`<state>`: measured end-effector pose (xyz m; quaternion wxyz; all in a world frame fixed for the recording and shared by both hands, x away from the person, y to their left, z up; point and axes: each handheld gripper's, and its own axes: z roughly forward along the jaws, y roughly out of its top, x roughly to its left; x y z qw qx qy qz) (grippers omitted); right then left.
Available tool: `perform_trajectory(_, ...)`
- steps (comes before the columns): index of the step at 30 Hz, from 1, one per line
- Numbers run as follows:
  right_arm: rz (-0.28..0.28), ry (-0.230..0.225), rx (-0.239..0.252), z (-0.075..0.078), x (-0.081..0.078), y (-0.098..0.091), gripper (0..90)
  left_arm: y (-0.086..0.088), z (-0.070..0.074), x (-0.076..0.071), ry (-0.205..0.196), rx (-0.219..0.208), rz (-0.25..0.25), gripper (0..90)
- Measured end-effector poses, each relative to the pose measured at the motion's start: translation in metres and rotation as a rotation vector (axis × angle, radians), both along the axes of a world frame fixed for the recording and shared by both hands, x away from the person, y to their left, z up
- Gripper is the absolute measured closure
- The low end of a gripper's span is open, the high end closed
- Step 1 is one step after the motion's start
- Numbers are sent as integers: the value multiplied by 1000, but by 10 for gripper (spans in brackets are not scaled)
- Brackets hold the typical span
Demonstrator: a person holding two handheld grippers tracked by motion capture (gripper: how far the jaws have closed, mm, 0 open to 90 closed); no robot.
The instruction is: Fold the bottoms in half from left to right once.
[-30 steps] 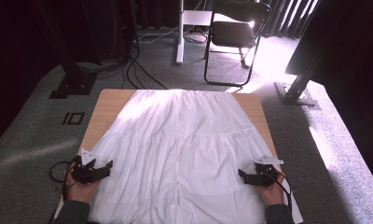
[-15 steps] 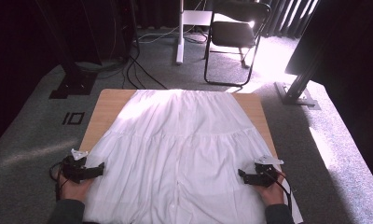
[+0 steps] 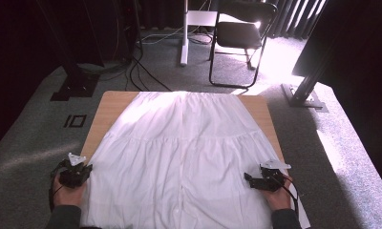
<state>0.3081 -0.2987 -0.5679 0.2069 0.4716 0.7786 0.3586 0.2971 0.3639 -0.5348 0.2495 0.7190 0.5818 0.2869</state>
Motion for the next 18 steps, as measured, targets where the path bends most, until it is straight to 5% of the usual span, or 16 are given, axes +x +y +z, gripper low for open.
perform_trajectory(3, 0, -2, 1, 0, -1, 0, 217, 10, 6, -2, -32, 2, 38, 891)
perform_trajectory(5, -3, -3, 3, 0, -1, 1, 220, 34, 13, -5, -58, 11, 104, 892)
perform_trajectory(11, 8, -4, 3, 0, -3, 5, 220, 71, 21, -16, -64, 21, 203, 892)
perform_trajectory(16, 23, -5, -1, 0, -3, 9, 220, 66, 36, -22, -108, -8, 154, 892)
perform_trajectory(18, 23, -4, 1, 0, -3, 9, 220, 52, 54, -26, -173, -79, 69, 891)
